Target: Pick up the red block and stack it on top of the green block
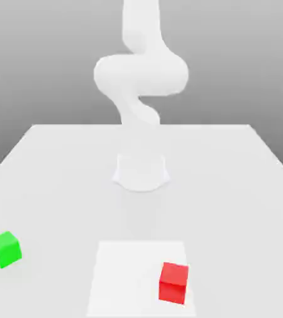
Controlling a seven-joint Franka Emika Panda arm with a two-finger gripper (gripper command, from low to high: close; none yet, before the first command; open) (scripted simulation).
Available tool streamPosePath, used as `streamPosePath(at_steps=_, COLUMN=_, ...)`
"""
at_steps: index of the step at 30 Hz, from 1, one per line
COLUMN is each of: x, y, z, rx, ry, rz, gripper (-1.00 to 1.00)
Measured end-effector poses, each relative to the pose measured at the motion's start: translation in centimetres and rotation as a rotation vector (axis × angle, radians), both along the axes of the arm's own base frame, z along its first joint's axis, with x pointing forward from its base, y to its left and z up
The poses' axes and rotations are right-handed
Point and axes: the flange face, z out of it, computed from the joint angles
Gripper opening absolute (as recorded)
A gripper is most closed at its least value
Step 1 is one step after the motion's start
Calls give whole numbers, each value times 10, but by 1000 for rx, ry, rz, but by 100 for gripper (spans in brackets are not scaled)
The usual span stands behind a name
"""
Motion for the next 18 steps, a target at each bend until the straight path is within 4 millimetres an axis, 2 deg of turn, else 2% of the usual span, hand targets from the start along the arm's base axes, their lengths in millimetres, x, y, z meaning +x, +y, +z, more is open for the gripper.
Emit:
streamPosePath(at_steps=4, x=47, y=11, z=-75, rx=1, ry=126, rz=-44, gripper=0)
streamPosePath(at_steps=9, x=84, y=21, z=-174, rx=10, ry=276, rz=-90, gripper=0)
streamPosePath(at_steps=13, x=97, y=28, z=-255, rx=24, ry=396, rz=-124, gripper=0)
streamPosePath(at_steps=18, x=94, y=40, z=-354, rx=51, ry=545, rz=-158, gripper=0)
